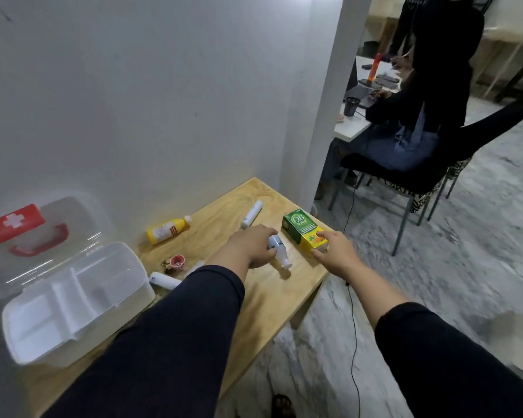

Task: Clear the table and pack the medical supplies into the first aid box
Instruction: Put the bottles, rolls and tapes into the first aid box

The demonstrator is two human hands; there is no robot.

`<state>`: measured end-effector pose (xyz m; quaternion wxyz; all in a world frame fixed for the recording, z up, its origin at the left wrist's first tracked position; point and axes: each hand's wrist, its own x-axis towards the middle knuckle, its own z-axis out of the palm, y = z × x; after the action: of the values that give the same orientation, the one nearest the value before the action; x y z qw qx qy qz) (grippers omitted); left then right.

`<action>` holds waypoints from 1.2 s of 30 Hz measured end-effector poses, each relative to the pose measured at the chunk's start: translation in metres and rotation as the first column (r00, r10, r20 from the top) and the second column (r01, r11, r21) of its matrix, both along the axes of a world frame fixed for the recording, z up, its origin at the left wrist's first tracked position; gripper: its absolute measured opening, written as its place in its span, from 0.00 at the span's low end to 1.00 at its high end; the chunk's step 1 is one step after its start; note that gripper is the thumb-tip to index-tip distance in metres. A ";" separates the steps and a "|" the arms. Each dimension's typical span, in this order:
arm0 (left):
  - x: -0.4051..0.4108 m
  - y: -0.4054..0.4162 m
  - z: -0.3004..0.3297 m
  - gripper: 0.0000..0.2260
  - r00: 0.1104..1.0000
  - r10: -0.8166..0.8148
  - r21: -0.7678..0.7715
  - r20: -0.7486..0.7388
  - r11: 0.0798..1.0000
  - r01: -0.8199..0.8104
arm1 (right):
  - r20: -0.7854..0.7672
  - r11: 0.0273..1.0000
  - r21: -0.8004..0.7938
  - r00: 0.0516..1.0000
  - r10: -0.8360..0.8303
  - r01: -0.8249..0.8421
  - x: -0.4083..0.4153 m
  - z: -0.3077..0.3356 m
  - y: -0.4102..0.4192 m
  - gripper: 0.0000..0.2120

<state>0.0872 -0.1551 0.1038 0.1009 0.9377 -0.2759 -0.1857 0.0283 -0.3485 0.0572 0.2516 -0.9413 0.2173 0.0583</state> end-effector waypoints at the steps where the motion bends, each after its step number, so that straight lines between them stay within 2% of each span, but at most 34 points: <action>1: 0.003 -0.004 -0.002 0.23 1.000 -0.003 0.008 -0.008 1.000 0.003 | 0.028 0.999 0.035 0.999 -0.021 0.020 0.000 -0.007 -0.002 0.25; 8: 0.035 -0.048 -0.022 0.22 0.999 -0.004 0.052 -0.046 0.999 0.006 | 0.153 0.967 0.239 0.980 -0.131 0.092 0.028 -0.048 -0.020 0.21; 14: 0.044 -0.054 -0.026 0.22 0.994 0.080 0.047 -0.079 0.996 -0.077 | 0.155 0.978 0.190 0.982 -0.111 0.081 0.052 -0.047 -0.033 0.20; 20: 0.060 -0.020 -0.001 0.22 0.973 0.229 0.023 -0.016 0.973 -0.228 | 0.229 0.983 0.132 0.968 0.098 -0.130 0.092 0.005 -0.030 0.19; 24: 0.059 0.024 0.016 0.22 0.936 0.348 0.025 0.050 0.937 -0.349 | 0.261 0.944 0.080 0.920 0.291 -0.321 0.114 0.039 0.006 0.18; 30: 0.031 0.111 0.036 0.16 0.804 0.593 -0.019 0.050 0.805 -0.593 | 0.316 0.795 0.034 0.761 0.566 -0.605 0.126 0.077 0.097 0.22; 34: 0.005 0.162 0.039 0.17 0.744 0.669 0.005 0.008 0.744 -0.669 | 0.318 0.685 0.007 0.651 0.689 -0.729 0.122 0.084 0.159 0.21; 36: -0.010 0.189 0.036 0.19 0.684 0.729 0.010 -0.020 0.684 -0.729 | 0.309 0.630 -0.028 0.593 0.743 -0.776 0.119 0.085 0.187 0.21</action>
<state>0.0770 0.0339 0.1397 0.1690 0.9680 0.1208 -0.1411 0.1476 -0.1620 0.1420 0.2831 -0.9259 -0.2480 0.0325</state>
